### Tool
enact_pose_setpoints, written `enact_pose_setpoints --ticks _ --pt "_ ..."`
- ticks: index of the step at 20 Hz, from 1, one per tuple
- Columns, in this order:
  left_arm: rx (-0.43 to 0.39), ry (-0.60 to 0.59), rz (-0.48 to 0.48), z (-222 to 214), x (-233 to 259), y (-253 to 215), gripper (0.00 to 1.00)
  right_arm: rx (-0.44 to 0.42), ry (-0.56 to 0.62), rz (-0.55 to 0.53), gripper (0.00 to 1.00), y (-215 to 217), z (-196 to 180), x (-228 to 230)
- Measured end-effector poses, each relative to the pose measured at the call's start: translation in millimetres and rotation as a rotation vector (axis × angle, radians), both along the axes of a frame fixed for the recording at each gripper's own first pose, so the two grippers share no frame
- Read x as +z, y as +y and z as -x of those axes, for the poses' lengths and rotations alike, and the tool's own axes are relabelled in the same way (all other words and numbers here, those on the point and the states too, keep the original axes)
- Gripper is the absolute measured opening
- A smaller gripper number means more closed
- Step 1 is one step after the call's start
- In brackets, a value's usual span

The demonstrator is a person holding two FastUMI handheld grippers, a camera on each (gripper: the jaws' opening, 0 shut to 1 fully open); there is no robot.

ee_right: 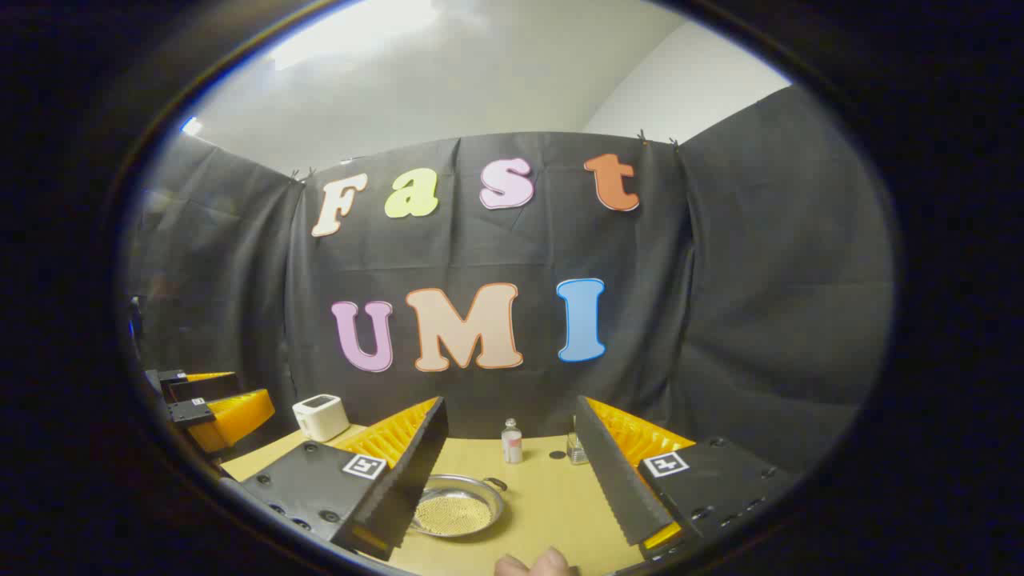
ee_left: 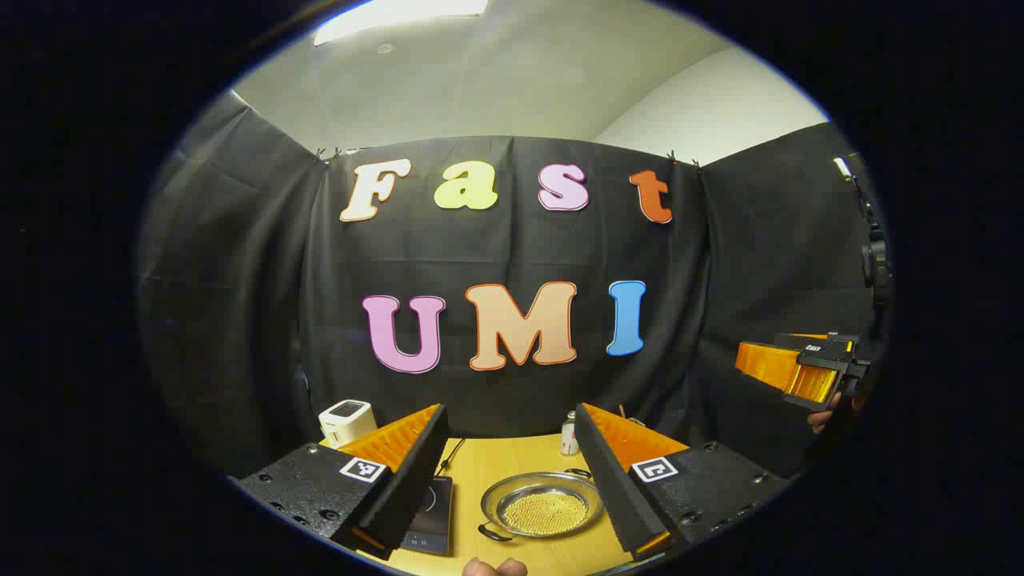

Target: First push the handle of the pot to place it horizontally, then grasp the pot with both hands and set it on the induction cooktop.

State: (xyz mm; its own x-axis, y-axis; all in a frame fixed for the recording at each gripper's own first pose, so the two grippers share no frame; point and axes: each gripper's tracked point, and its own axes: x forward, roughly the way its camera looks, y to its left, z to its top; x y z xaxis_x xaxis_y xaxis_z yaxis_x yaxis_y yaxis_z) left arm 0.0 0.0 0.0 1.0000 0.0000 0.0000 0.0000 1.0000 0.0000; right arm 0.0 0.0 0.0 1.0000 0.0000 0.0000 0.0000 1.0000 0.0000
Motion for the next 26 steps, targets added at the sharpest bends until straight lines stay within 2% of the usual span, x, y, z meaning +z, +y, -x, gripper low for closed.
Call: enact_pose_setpoints --ticks 2,4,5,10,11,13,14,18,20,24,26 --pt "0.013 -0.006 -0.011 1.7 3.1 0.9 0.92 0.007 -0.001 -0.009 0.97 -0.9 -1.3 0.4" --pt "0.029 -0.001 -0.019 4.1 0.8 2.1 0.95 0.020 -0.002 -0.008 0.96 -0.5 -4.6 0.8" --pt "0.038 0.001 -0.021 5.1 0.6 2.8 0.92 0.027 -0.003 -0.006 0.96 0.0 -6.9 1.8" --pt "0.080 0.000 -0.024 10.5 2.6 7.8 0.92 0.058 -0.004 0.011 0.97 2.3 -11.6 -1.9" --pt "0.087 0.001 -0.028 11.5 3.0 8.4 0.95 0.063 -0.003 0.013 0.97 2.6 -12.4 -1.0" --pt "0.101 0.001 -0.033 12.1 4.4 8.6 0.92 0.071 -0.008 0.016 0.97 2.6 -13.6 -0.3" --pt "0.106 0.000 -0.035 13.2 3.8 8.1 0.96 0.074 -0.014 0.021 0.97 1.6 -15.4 -0.1" --pt "0.131 0.008 -0.038 15.6 1.6 5.1 0.92 0.093 -0.006 0.036 0.97 -1.1 -20.4 -6.3" --pt "0.144 0.011 -0.040 17.6 0.8 3.2 0.95 0.106 0.006 0.041 0.97 -3.3 -23.2 -12.3" --pt "0.173 0.015 -0.047 18.4 -0.2 -0.7 0.92 0.116 0.031 0.075 0.72 -14.2 -30.2 -25.0" --pt "0.194 0.019 -0.055 19.6 -0.4 -1.5 0.92 0.112 0.023 0.102 0.48 -19.6 -33.3 -28.4"
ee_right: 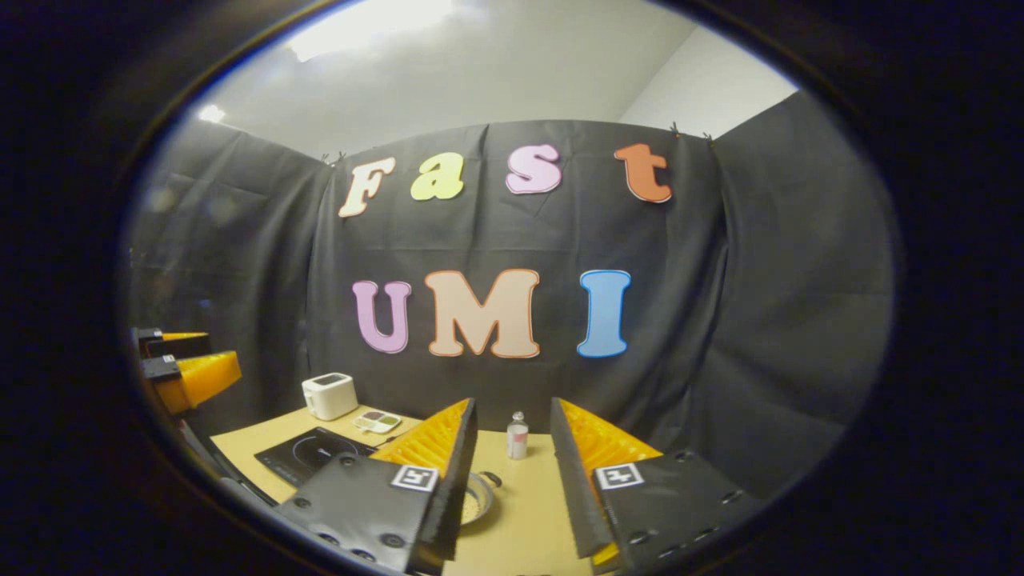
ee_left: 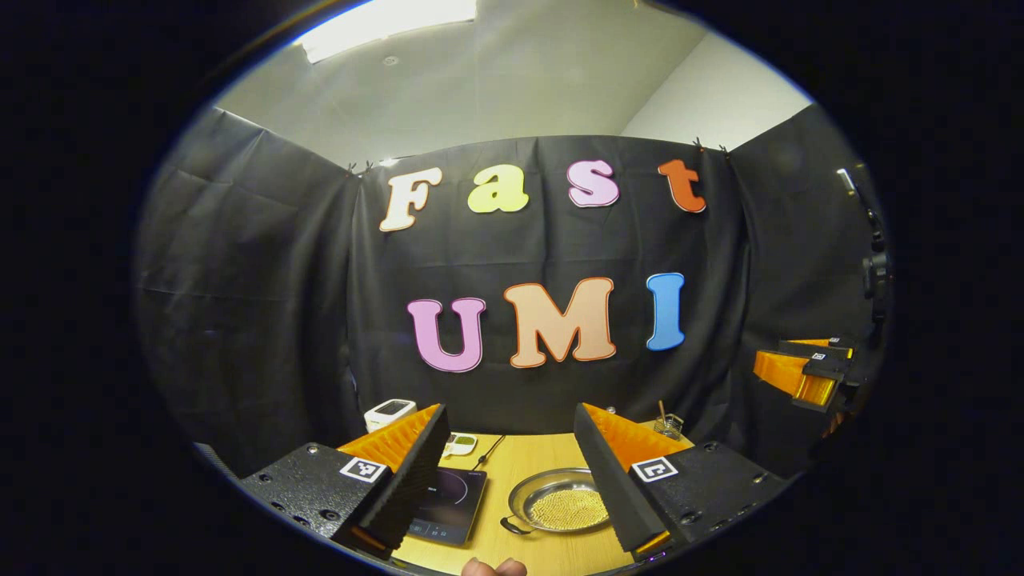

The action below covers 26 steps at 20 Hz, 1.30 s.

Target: First push the handle of the pot to place it horizontally, then grasp the pot with both hands and set it on the induction cooktop.

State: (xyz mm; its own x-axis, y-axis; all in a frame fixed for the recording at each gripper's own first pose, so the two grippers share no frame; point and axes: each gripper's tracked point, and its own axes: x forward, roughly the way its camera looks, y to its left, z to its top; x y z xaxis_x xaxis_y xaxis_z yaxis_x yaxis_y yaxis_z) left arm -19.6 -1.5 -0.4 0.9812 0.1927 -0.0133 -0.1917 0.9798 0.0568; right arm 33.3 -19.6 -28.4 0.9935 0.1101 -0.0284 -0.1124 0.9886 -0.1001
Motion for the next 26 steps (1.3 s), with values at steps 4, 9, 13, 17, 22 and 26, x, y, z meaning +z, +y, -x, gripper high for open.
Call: enact_pose_setpoints --ticks 4,9,13,17,22,26 --pt "0.029 0.002 -0.009 3.6 0.9 1.2 0.93 0.048 0.021 -0.021 0.18 11.1 -6.4 -19.6" --pt "0.048 -0.002 0.000 -3.8 -4.5 25.2 0.98 0.091 0.130 -0.038 0.04 28.4 -17.7 -54.0" --pt "0.038 0.002 0.028 -22.4 -22.6 58.8 0.98 0.112 0.176 -0.008 0.04 66.9 -26.6 -81.4" --pt "-0.019 0.027 0.038 -54.9 -48.1 100.4 0.97 0.048 0.270 0.002 0.01 99.8 -40.8 -123.4" --pt "-0.082 0.045 0.078 -96.5 -80.9 156.2 0.98 -0.029 0.390 0.036 0.01 139.4 -51.8 -180.3" --pt "-0.140 0.066 0.070 -120.8 -106.3 185.6 0.95 -0.084 0.530 0.024 0.01 163.9 -52.5 -238.1"
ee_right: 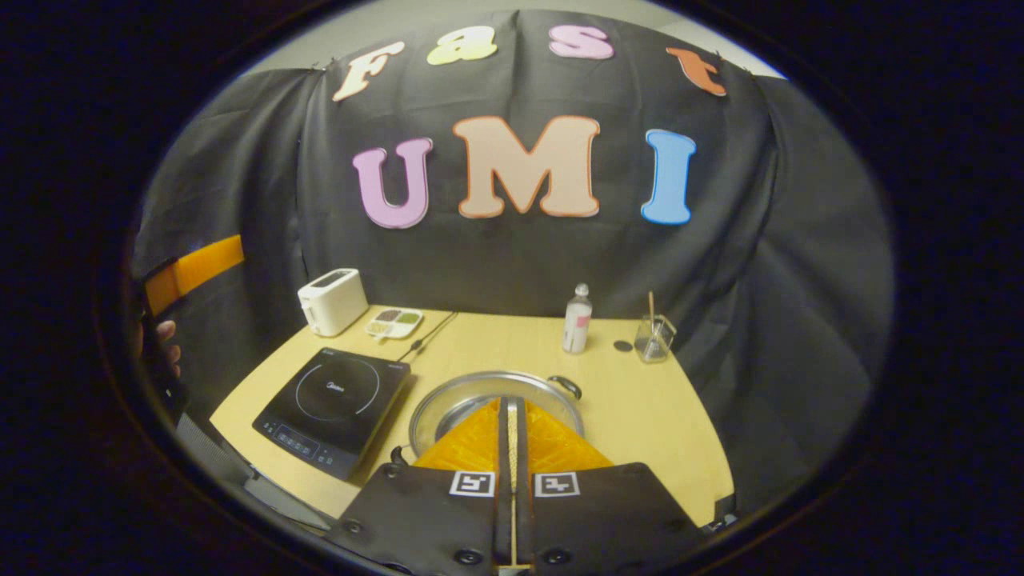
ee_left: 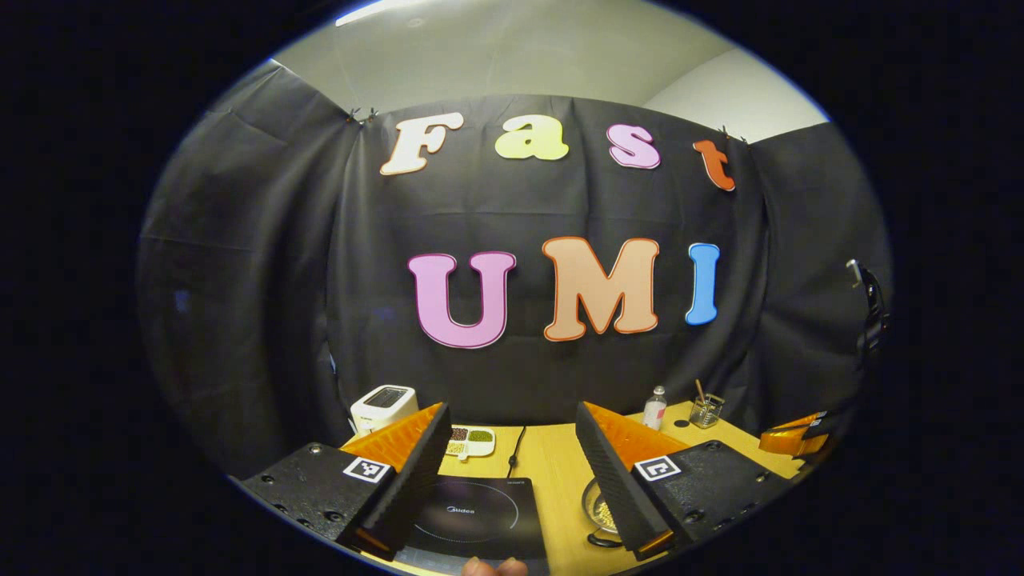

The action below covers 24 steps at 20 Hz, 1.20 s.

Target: First push the handle of the pot to place it horizontally, then grasp the pot with both hands and set it on the induction cooktop.

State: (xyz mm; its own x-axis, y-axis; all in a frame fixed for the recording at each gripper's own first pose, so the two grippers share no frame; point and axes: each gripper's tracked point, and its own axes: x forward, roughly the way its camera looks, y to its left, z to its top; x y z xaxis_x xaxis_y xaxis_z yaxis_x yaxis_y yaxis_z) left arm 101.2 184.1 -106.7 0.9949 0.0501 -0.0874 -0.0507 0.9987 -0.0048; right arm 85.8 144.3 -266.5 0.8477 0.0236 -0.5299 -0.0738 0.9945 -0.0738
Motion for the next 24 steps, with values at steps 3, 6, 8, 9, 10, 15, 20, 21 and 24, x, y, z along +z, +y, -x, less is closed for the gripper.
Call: enact_pose_setpoints --ticks 3,6,8,9,10,15,20,21,24 --pt "-0.010 0.023 0.014 -9.9 -18.1 19.4 0.95 -0.010 0.092 0.009 0.04 14.2 1.9 -38.2" --pt "0.007 0.046 0.032 -14.7 -32.1 35.6 0.95 -0.001 0.175 0.008 0.04 28.0 5.4 -70.6" --pt "0.024 0.048 0.029 -17.8 -37.2 43.5 0.95 0.007 0.239 0.007 0.04 35.7 12.3 -93.2" --pt "0.037 0.060 0.024 -18.5 -41.1 47.7 0.95 0.015 0.278 0.014 0.02 37.7 16.1 -104.7" --pt "0.044 0.068 0.031 -18.2 -44.4 48.9 0.95 0.018 0.301 0.016 0.04 39.4 18.4 -113.9" --pt "0.043 0.087 0.040 -24.1 -60.4 56.9 0.95 0.023 0.426 0.022 0.04 50.9 31.9 -162.0" --pt "0.068 0.094 0.055 -18.6 -69.4 79.0 0.95 0.018 0.518 0.024 0.04 66.4 42.2 -198.6" --pt "0.069 0.097 0.057 -16.6 -70.8 82.1 0.95 0.026 0.528 0.035 0.04 69.3 41.9 -204.5" --pt "0.077 0.101 0.052 -11.7 -75.0 93.0 0.95 0.061 0.556 0.070 0.04 81.5 46.3 -217.1"
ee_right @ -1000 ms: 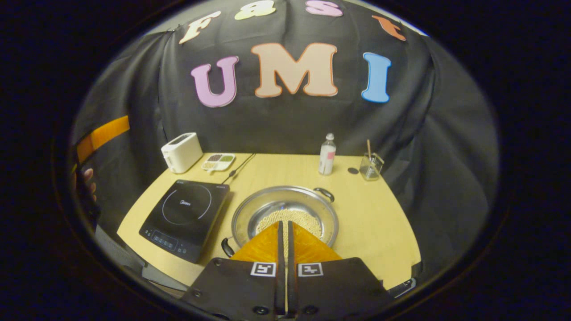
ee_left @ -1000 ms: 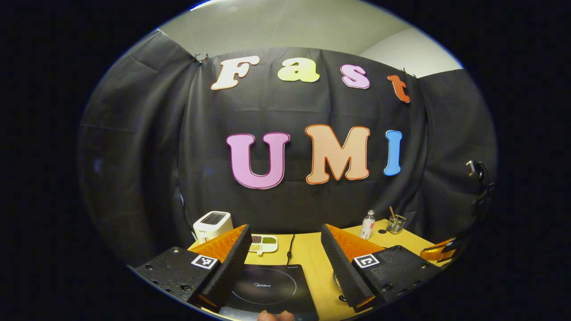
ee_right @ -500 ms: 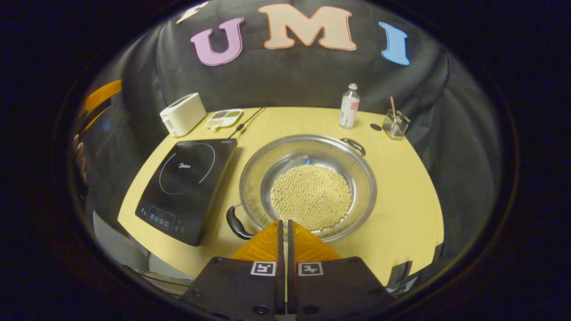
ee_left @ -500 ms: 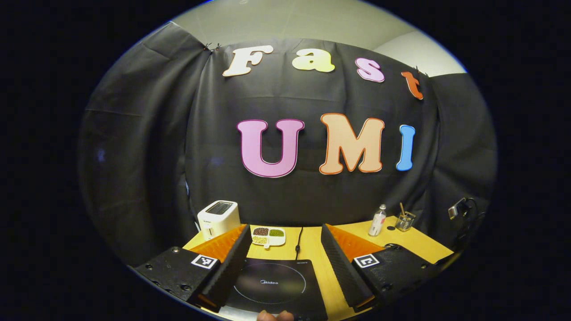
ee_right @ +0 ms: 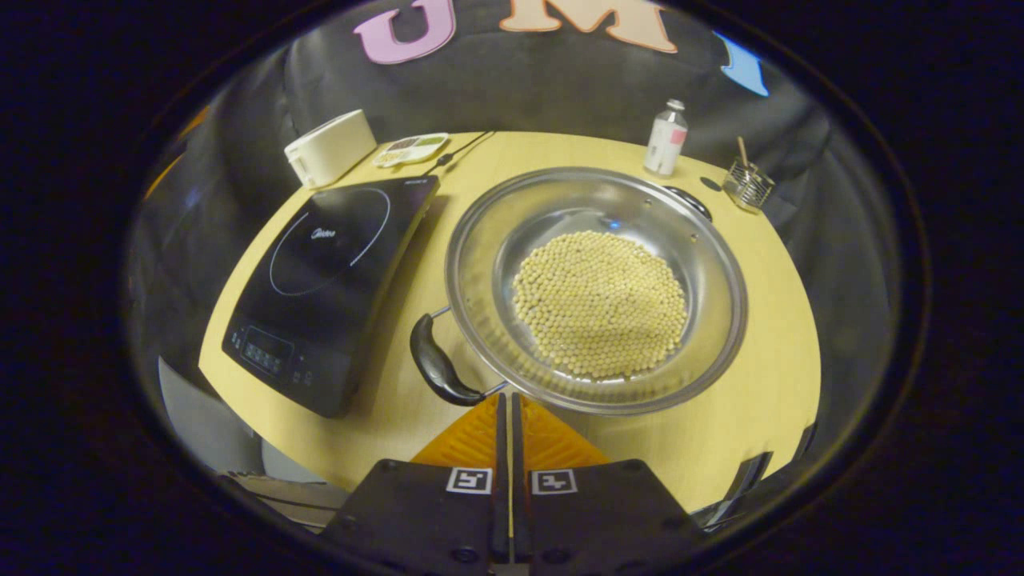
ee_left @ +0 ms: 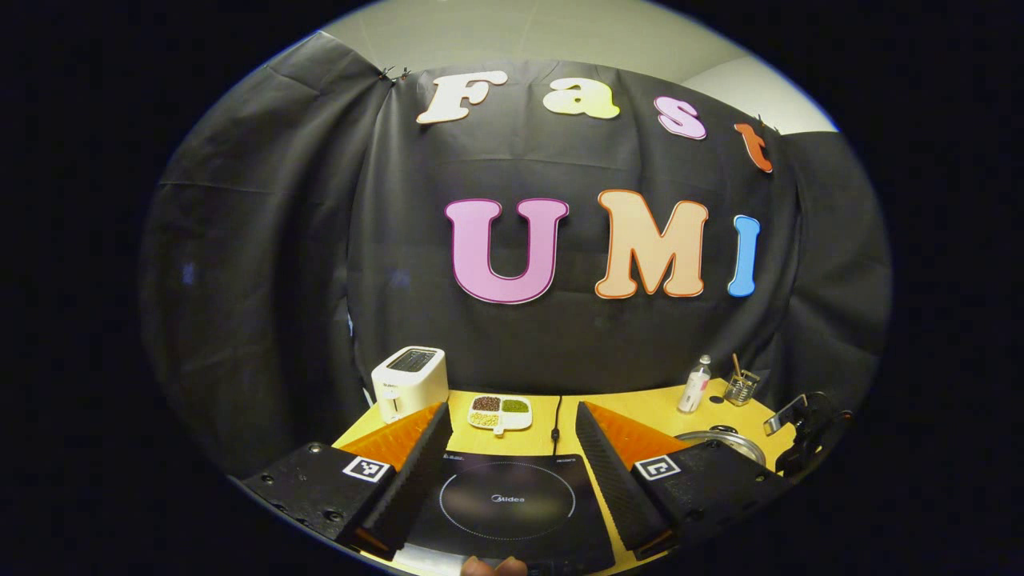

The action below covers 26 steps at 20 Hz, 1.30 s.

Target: First push the handle of the pot to place it horizontally, then grasp the pot with both hands and set it on the induction cooktop.

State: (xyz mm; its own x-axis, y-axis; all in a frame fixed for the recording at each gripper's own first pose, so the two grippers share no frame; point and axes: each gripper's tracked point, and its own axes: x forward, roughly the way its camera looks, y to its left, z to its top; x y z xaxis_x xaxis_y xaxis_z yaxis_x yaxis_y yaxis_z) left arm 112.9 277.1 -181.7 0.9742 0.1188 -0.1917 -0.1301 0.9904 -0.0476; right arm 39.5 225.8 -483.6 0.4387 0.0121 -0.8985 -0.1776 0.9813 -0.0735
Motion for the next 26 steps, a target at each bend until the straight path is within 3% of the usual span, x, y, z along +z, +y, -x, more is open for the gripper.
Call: enact_pose_setpoints --ticks 3,10,15,26 --pt "0.005 0.005 0.007 2.6 -3.6 6.5 0.95 -0.002 0.001 0.004 0.00 6.5 -3.0 -1.7" --pt "0.021 0.006 0.004 9.6 -7.2 22.0 0.95 -0.049 0.001 -0.007 0.03 25.1 -17.3 -7.3" --pt "0.032 0.005 0.007 14.4 -5.8 25.7 0.95 -0.019 -0.022 -0.012 0.02 51.4 -38.7 -8.7" --pt "0.070 -0.004 -0.012 36.6 5.1 36.9 0.95 -0.041 -0.041 -0.058 0.03 83.5 -86.1 -14.2"
